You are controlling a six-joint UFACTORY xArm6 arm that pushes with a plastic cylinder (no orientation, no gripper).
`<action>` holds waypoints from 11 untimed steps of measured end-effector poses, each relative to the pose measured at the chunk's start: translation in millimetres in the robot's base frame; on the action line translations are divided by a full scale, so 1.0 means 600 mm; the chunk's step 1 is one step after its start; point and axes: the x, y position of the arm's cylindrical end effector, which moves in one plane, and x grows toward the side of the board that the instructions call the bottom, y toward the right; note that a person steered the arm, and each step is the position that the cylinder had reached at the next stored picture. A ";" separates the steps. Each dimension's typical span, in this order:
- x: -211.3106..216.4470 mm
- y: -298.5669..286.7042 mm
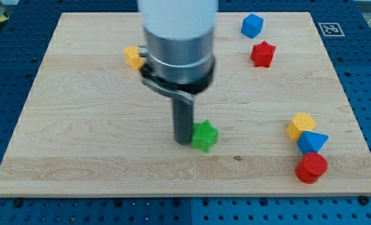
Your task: Move the red circle to the bottom right of the board
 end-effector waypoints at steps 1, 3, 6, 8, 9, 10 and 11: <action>0.031 0.079; 0.054 0.120; 0.101 0.254; 0.120 0.357; 0.124 0.349; 0.125 0.283; 0.125 0.209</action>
